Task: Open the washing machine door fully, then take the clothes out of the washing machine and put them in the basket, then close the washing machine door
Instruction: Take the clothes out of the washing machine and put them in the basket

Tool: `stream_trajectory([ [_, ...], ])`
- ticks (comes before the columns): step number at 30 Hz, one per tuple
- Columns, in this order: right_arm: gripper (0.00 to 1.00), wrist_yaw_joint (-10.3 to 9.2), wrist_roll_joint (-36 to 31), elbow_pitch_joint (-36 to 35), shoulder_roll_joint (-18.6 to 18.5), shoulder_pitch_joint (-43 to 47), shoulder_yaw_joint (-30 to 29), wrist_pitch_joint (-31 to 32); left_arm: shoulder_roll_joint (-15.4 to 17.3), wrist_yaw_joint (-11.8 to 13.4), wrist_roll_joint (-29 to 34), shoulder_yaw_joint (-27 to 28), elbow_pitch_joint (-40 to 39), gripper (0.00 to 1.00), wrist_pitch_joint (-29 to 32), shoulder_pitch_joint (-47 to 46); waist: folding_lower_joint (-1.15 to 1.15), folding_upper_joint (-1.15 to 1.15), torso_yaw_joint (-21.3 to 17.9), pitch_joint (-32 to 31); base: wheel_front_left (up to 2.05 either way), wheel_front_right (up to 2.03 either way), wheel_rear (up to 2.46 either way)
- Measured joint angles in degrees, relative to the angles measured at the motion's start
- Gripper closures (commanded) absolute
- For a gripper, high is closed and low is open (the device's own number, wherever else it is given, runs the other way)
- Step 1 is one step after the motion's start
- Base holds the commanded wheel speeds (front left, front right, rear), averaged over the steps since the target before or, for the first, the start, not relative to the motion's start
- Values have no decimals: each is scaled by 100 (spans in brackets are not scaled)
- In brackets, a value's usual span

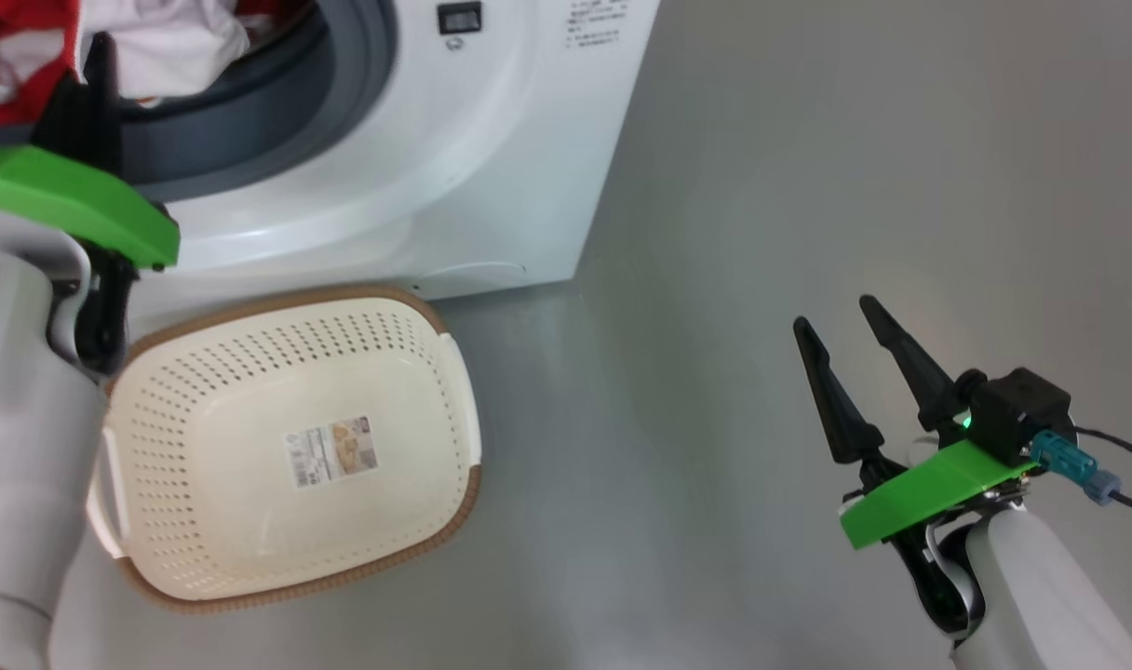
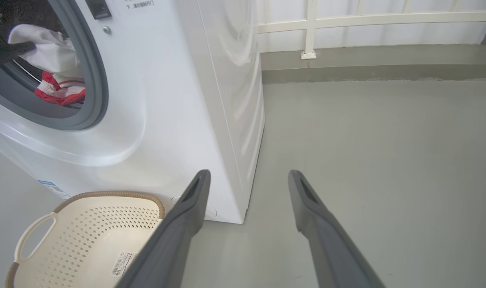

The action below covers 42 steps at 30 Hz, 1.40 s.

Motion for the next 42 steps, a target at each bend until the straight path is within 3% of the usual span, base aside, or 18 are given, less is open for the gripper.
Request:
stream_trajectory([
  [11, 0, 0, 0, 25, -59, 412, -183, 0, -359, 57, 1161, 1570, -1996, 100, -14, 1942, 0, 0, 364, -653, 0, 0, 0],
  [20, 0, 0, 1, 21, -70, 631, -271, 0, -728, 51, 1829, 2373, -3651, 100, -15, 3281, 0, 0, 570, -999, 0, 0, 0],
  [32, 0, 0, 0, -3, -69, 851, -385, 0, -1032, 48, 2068, 2881, -5546, 100, -22, 4485, 0, 0, 759, -1202, 0, 0, 0],
  [38, 0, 0, 0, -38, -73, 851, -393, 0, -1138, 176, 2187, 2965, -6563, 100, -23, 4955, 0, 0, 820, -1158, 0, 0, 0],
  [42, 0, 0, 0, -53, -80, 851, -403, 0, -1162, 235, 2264, 2974, -6796, 100, -24, 5054, 0, 0, 839, -1109, 0, 0, 0],
])
